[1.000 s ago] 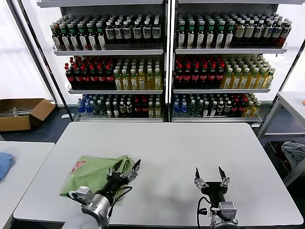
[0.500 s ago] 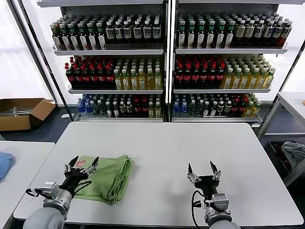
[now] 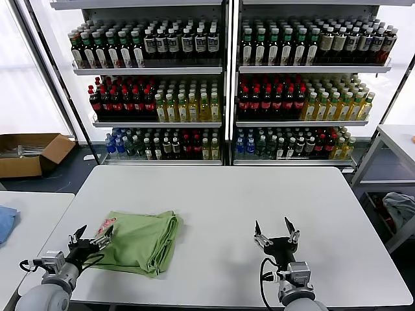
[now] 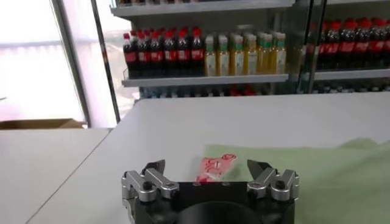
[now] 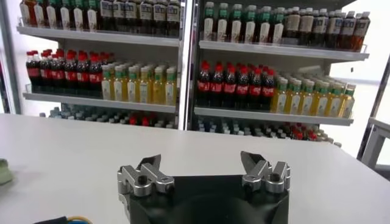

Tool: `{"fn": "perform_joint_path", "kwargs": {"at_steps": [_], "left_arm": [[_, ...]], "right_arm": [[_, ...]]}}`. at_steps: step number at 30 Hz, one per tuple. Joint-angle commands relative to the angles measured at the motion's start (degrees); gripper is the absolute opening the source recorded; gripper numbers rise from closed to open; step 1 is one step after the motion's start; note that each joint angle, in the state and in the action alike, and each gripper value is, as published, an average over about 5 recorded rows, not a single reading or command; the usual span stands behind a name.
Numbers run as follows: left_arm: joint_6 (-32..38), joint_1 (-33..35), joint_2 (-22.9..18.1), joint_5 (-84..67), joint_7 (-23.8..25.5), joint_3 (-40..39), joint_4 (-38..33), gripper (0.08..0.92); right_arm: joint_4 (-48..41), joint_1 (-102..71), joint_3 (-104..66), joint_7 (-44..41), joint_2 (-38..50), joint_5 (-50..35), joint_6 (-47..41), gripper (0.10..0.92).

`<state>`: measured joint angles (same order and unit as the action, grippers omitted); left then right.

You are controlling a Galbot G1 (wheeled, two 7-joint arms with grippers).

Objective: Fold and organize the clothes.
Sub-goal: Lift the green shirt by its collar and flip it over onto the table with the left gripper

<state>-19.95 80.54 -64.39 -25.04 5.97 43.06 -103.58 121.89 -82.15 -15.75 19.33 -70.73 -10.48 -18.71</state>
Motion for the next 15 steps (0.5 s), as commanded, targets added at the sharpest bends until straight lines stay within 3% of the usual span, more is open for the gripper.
{"fn": "perform_joint_path", "kwargs": {"at_steps": [1,15], "left_arm": [[-0.77,-0.19,0.59,-3.57,1.02,1.06,1.67,0.823],[-2.4,-0.69,-0.72,-6.35,2.17,0.27,3.94,0.823]], "right_arm": [[0.03,-0.07,0.24,-0.07,0.12,0.37,0.05,0.823],[0.7,-1.27,0.26,-0.26,0.0,0.92,0.15,0.823]]}}
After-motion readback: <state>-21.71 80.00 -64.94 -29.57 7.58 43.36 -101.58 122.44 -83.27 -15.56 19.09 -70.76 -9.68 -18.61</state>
